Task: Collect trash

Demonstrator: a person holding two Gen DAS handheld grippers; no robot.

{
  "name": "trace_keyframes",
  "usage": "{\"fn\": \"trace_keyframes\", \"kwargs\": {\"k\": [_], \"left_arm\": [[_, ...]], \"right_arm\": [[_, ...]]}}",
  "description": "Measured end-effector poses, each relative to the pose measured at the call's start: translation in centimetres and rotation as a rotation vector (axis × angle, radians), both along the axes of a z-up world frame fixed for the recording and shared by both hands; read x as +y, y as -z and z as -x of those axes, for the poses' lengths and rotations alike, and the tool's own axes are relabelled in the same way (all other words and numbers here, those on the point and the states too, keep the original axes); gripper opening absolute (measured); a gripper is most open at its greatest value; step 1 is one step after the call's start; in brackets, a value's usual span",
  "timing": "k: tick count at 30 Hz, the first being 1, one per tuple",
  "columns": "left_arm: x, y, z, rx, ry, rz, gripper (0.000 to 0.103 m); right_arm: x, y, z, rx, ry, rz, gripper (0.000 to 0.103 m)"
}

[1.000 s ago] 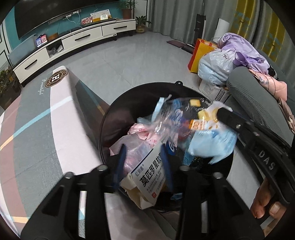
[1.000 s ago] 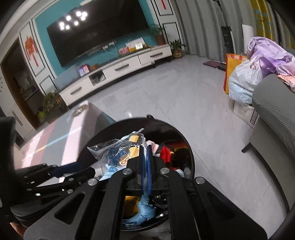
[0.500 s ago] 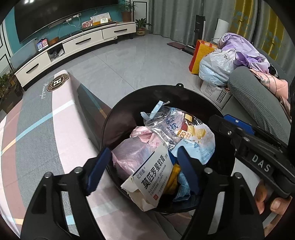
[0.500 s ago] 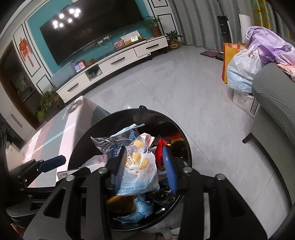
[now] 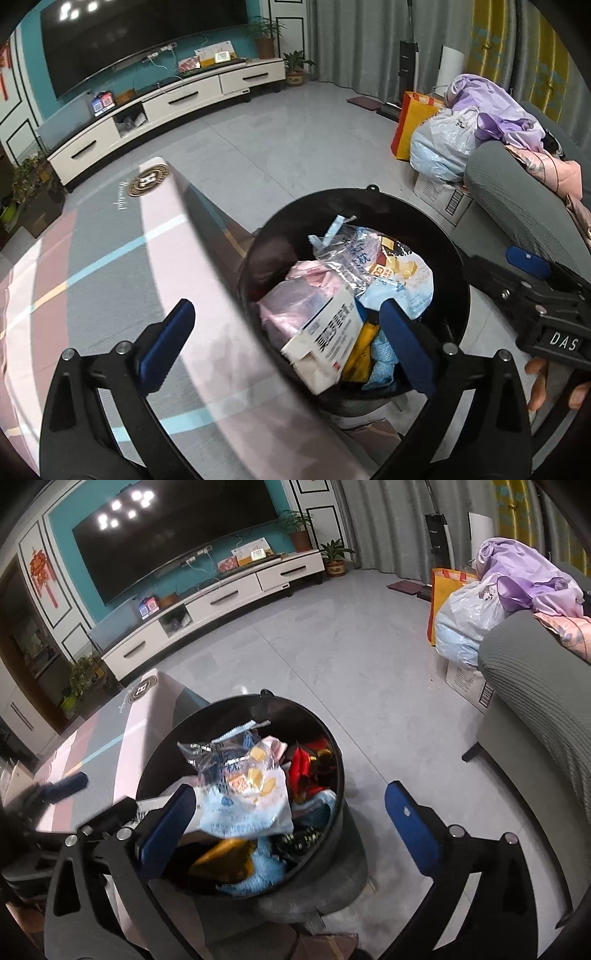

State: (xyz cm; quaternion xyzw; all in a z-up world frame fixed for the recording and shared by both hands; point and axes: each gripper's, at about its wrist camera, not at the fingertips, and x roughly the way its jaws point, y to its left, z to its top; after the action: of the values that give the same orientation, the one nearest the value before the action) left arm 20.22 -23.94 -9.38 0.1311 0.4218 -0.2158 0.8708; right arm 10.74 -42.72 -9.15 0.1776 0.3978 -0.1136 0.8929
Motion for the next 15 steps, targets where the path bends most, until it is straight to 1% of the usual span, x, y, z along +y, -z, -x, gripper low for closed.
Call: {"fn": "trace_keyframes", "kwargs": {"k": [2,5,8,15], "left_arm": [[0.8,-0.9,0.5,-0.004,-0.019,0.006,0.100],[2.2,-2.4,1.4,-0.010,-0.047,0.012,0.100],[3.4,-4.0,2.1,0.002,-0.044,0.032,0.100],[6.8,-10.0,4.2,0.017,-0.075,0.125,0.100]], "right_arm": [[0.2,-0.4,0.5,0.035,0.001,0.007,0.100],[1.0,-1.7,1.4,0.044,-0.010,0.032,0.100],[2.1,-3.7,2.4,0.031,-0.021,0.065,0.100],[4.8,-8.9,4.3,-0.012,-0.051,0.106,0.100]]}}
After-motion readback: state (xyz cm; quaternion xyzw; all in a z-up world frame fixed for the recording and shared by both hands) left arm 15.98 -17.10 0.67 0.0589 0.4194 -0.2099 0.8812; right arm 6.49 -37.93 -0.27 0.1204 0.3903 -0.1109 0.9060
